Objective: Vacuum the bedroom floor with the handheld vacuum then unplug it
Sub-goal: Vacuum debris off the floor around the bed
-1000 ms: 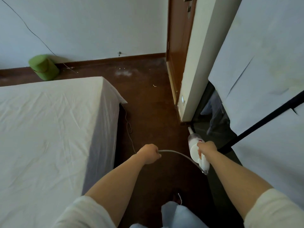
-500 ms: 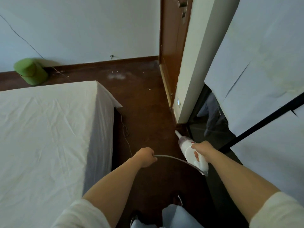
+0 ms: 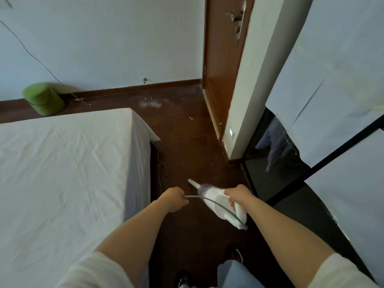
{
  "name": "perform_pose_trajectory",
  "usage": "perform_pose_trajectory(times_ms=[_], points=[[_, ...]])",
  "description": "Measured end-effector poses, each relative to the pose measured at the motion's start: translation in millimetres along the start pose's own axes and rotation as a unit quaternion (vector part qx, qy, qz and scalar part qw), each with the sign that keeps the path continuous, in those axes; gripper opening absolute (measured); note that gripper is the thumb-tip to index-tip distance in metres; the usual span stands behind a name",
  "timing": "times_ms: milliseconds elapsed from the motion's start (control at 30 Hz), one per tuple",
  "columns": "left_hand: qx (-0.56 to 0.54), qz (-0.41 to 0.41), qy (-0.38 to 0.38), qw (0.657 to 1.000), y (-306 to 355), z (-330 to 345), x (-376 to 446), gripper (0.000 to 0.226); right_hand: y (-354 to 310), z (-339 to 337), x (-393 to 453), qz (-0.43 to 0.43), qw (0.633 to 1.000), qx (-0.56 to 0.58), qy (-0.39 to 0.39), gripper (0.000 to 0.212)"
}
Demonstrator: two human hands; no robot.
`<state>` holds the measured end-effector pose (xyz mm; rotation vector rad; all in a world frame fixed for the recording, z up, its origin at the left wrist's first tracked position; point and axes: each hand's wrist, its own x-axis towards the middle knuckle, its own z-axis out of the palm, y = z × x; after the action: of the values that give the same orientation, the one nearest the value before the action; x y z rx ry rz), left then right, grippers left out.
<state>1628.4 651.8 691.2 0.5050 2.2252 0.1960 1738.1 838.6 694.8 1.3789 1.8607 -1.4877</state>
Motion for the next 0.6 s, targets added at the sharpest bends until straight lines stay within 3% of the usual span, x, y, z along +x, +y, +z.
perform_pose_trajectory(times_ms=[233, 400, 500, 600], points=[[-0.006, 0.023, -0.008, 1.0, 4, 10, -2, 0.029, 4, -17, 5, 0.033, 0.997, 0.02, 0.066, 0.031], [-0.009, 0.029, -0.01, 0.999, 17, 8, -2, 0.029, 8, -40, 20, 0.062, 0.993, 0.014, 0.098, 0.019], [-0.005, 0.037, -0.006, 0.999, 25, 6, -2, 0.027, 11, -54, 27, 0.086, 0.991, 0.007, 0.101, 0.04], [-0.002, 0.045, -0.016, 0.999, 34, 8, 0, 0.025, 9, -64, 26, 0.092, 0.991, 0.004, 0.098, 0.041]])
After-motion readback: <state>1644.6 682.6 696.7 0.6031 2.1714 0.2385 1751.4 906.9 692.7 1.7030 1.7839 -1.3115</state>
